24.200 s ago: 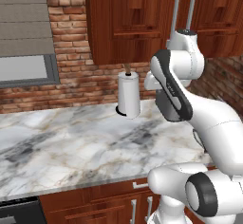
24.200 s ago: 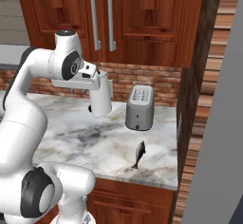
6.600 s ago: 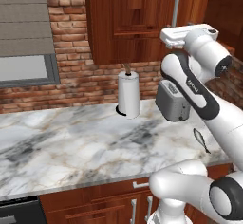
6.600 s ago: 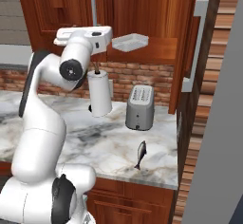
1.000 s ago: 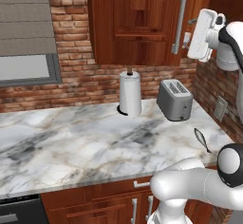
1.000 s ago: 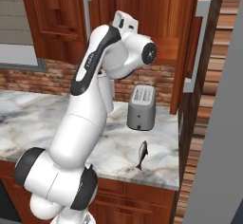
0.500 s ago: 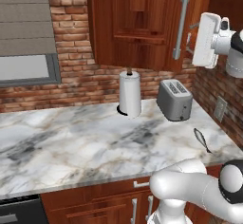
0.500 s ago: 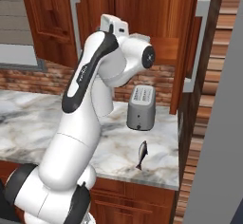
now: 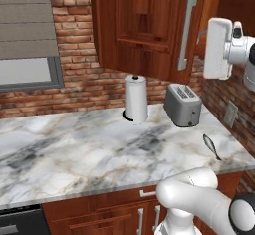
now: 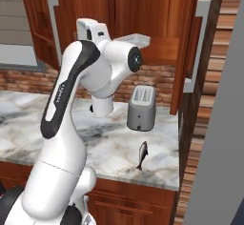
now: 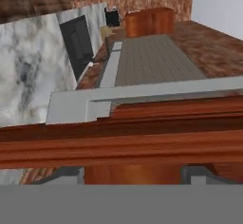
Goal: Retrieve the tupperware from the cabinet, then place the raw meat into the tupperware to avoid contamination.
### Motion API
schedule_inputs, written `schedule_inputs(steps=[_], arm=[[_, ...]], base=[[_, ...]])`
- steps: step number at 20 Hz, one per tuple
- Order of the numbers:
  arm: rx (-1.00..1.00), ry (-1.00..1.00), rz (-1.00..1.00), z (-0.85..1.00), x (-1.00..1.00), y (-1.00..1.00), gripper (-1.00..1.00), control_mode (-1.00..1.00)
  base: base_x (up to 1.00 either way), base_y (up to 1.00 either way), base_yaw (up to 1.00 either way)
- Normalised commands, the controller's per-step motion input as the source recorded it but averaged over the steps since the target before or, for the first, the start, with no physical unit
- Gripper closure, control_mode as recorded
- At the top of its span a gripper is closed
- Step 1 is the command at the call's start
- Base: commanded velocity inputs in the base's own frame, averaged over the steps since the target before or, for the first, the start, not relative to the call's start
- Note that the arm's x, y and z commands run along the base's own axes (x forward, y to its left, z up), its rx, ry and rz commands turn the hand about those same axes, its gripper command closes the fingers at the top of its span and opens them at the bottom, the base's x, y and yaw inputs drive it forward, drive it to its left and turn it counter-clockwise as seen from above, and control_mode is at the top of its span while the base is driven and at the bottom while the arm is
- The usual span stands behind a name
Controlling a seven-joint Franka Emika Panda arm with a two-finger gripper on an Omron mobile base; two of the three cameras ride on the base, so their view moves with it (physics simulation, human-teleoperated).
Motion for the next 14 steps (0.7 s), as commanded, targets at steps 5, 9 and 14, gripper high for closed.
schedule_inputs(steps=[5,9,14], arm=[[-0.14,-0.02,0.07,-0.18,-0.40,0.89,-1.00,-1.00],[-0.17,0.00,-0.01,-0.28,-0.11,0.98,-1.00,-1.00],[-0.11,0.04,-0.09,-0.28,0.06,0.85,-1.00,-1.00]], base=[[0.00,0.00,0.00],[0.00,0.00,0.00],[0.00,0.00,0.00]])
